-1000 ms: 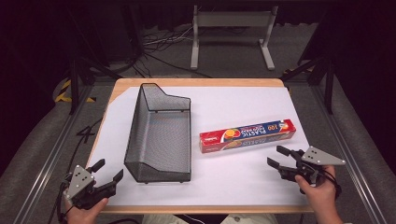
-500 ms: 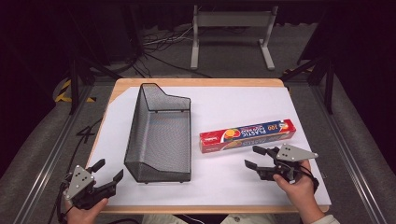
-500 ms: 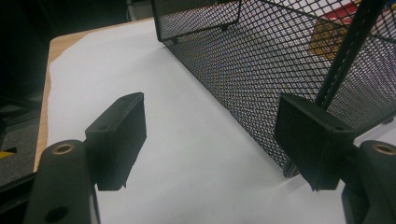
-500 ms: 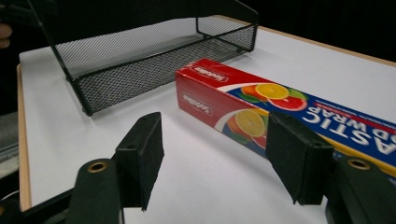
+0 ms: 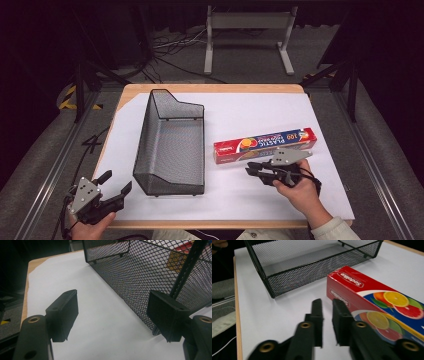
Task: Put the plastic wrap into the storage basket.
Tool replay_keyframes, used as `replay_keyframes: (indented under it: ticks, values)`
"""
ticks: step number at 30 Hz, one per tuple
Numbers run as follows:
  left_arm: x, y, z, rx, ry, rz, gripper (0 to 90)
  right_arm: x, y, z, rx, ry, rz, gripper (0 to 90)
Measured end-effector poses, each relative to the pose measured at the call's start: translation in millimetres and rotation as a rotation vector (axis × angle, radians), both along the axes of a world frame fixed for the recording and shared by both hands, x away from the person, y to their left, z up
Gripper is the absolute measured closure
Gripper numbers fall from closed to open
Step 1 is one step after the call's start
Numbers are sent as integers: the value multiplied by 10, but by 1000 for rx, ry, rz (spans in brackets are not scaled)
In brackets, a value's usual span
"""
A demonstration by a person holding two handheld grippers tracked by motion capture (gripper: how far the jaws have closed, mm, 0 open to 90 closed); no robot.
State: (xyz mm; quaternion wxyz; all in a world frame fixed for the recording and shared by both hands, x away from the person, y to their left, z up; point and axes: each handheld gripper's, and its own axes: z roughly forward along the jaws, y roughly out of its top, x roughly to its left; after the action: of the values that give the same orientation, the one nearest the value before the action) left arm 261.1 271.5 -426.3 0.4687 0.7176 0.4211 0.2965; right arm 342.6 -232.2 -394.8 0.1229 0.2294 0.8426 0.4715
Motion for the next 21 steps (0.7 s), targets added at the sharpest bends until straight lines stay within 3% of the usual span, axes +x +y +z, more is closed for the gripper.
replay_keyframes:
  ticks: [2,10,21]
  values:
    - [1,-1,-1,-2,1,0,261,62,104,-3,-27,14,15,900]
    - [-6,8,2,-4,-4,2,261,241,376,-64,-84,43,29,900]
    - [-5,4,7,2,-5,1,261,382,535,-146,-136,47,35,900]
